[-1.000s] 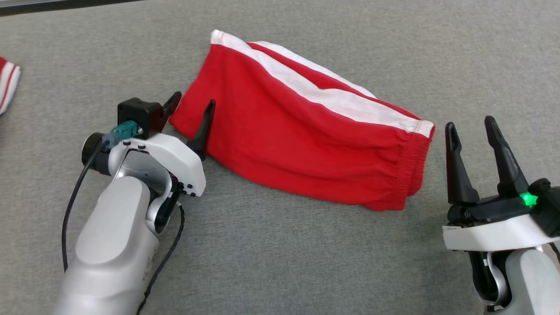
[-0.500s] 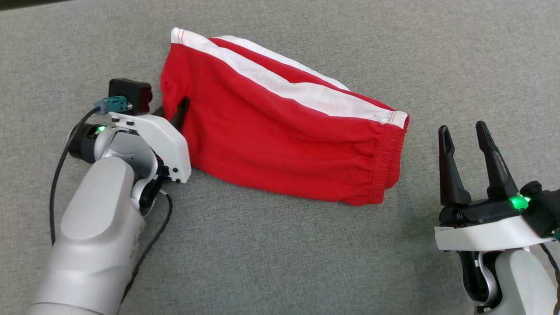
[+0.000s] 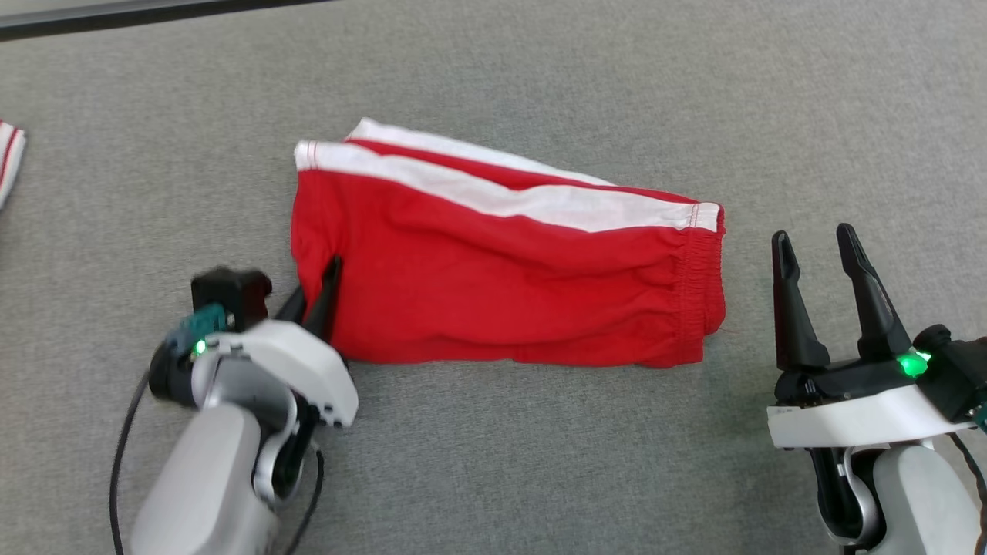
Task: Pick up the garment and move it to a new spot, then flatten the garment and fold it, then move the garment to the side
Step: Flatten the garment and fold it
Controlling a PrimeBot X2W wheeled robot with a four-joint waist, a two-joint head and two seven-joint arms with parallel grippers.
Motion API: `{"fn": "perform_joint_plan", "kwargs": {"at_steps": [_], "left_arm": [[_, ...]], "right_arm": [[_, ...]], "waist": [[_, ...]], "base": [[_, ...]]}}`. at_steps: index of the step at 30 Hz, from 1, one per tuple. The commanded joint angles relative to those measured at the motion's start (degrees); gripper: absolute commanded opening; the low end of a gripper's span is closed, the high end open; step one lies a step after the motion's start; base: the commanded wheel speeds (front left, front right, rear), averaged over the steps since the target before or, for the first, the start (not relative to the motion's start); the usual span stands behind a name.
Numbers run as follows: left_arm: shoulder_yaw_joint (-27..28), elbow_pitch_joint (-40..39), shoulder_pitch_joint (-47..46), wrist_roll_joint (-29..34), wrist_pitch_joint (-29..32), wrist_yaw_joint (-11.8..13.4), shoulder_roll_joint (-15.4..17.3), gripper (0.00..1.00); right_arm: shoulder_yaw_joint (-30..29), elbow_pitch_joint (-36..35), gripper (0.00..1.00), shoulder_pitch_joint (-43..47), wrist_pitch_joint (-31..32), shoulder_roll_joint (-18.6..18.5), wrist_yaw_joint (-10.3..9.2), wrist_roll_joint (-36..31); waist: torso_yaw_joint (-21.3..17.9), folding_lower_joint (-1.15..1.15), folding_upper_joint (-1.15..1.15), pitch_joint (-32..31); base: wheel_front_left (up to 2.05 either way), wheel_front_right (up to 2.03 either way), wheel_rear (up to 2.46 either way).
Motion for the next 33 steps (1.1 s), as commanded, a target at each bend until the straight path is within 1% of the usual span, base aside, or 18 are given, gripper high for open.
{"fn": "perform_joint_plan", "kwargs": {"at_steps": [1, 5, 6, 7, 10, 11, 12, 15, 19, 22, 28, 33], "left_arm": [[0.59, -2.61, 4.36, -0.70, 0.15, 1.37, 0.25, 0.00], [0.78, -9.22, 11.19, -1.53, 0.73, 3.57, -0.14, 0.00], [0.78, -9.22, 11.19, -1.53, 0.73, 3.57, -0.14, 0.00], [0.70, -11.75, 13.33, -1.90, 1.08, 4.34, -0.30, 0.00], [0.43, -13.42, 14.59, -1.68, 1.45, 5.03, -0.39, 0.01], [0.53, -13.93, 14.76, -1.55, 1.13, 5.32, -0.45, 0.67], [0.58, -14.34, 14.96, -1.71, 0.90, 5.50, -0.67, 1.00], [1.21, -15.29, 14.62, -1.06, -2.29, 6.24, -0.90, 1.00], [2.89, -16.51, 13.49, 0.48, -11.45, 6.55, -1.06, 1.00], [4.04, -17.21, 13.19, 1.89, -15.86, 6.93, -0.91, 1.00], [6.90, -20.47, 14.96, 5.50, -17.63, 7.97, -0.04, 1.00], [6.82, -21.59, 17.52, 9.00, -17.68, 8.42, 1.80, 1.00]], "right_arm": [[-0.30, 0.18, 1.00, 0.87, 0.19, -0.53, -0.02, 0.31], [-0.81, -0.10, 1.00, 1.95, 1.12, -1.01, -0.02, 0.28], [-0.81, -0.10, 1.00, 1.95, 1.12, -1.01, -0.02, 0.28], [-1.10, -0.38, 1.00, 2.35, 1.54, -1.24, -0.02, 0.11], [-1.40, -0.81, 1.00, 2.75, 2.12, -1.54, -0.02, -0.18], [-1.43, -1.00, 1.00, 2.96, 2.48, -1.67, -0.02, -0.34], [-1.51, -1.25, 1.00, 3.13, 2.78, -1.82, -0.02, -0.68], [-1.82, -2.14, 1.00, 3.23, 3.62, -2.16, -0.02, -1.55], [-2.66, -3.22, 1.00, 3.80, 4.85, -2.37, -0.02, -2.48], [-3.32, -4.20, 1.00, 4.38, 5.58, -2.46, -0.02, -3.27], [-4.07, -5.91, 1.00, 6.00, 7.51, -2.71, -0.02, -5.04], [-4.10, -7.00, 1.00, 7.50, 8.87, -2.62, -0.02, -5.68]], "waist": [[1.47, 0.00, 0.00, -1.52], [3.04, 0.00, 0.00, -3.03], [3.04, 0.00, 0.00, -3.03], [3.63, 0.00, 0.00, -3.50], [4.03, 0.00, 0.00, -3.81], [4.15, 0.00, 0.00, -3.90], [4.25, 0.00, 0.00, -3.99], [4.31, 0.00, 0.00, -4.42], [4.39, 0.00, 0.00, -5.31], [4.68, 0.00, 0.00, -6.21], [5.30, 0.00, 0.00, -8.32], [5.65, 0.00, 0.00, -9.62]], "base": [[0.00, 0.00, 0.00], [0.00, 0.00, 0.00], [0.00, 0.00, 0.00], [0.00, 0.00, 0.00], [0.00, 0.00, 0.00], [0.00, 0.00, 0.00], [0.00, 0.00, 0.00], [0.00, 0.00, 0.00], [0.00, 0.00, 0.00], [0.00, 0.00, 0.00], [0.00, 0.00, 0.00], [0.00, 0.00, 0.00]]}}
